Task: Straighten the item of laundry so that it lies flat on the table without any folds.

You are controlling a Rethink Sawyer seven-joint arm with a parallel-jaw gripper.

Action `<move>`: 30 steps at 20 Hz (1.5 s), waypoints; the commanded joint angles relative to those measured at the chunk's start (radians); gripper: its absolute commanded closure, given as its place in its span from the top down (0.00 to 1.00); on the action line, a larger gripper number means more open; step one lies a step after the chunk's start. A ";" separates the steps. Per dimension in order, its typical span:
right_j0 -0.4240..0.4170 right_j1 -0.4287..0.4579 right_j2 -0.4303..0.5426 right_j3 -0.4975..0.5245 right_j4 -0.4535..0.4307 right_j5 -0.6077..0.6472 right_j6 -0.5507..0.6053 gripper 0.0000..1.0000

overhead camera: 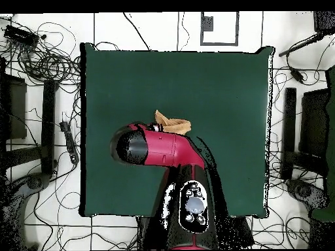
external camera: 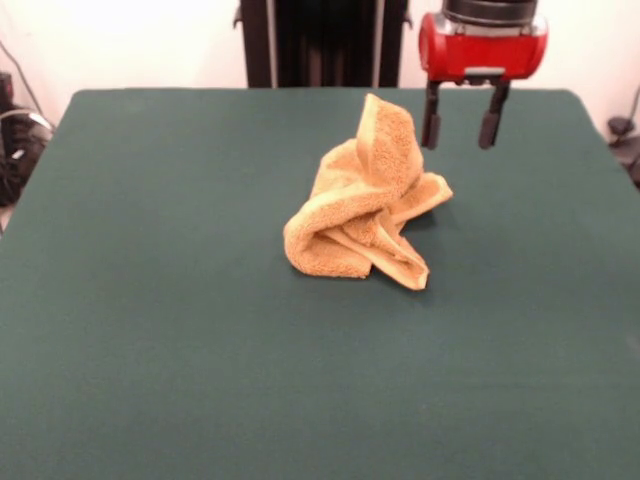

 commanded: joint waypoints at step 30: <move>0.040 0.045 0.060 0.057 0.043 0.059 0.206 1.00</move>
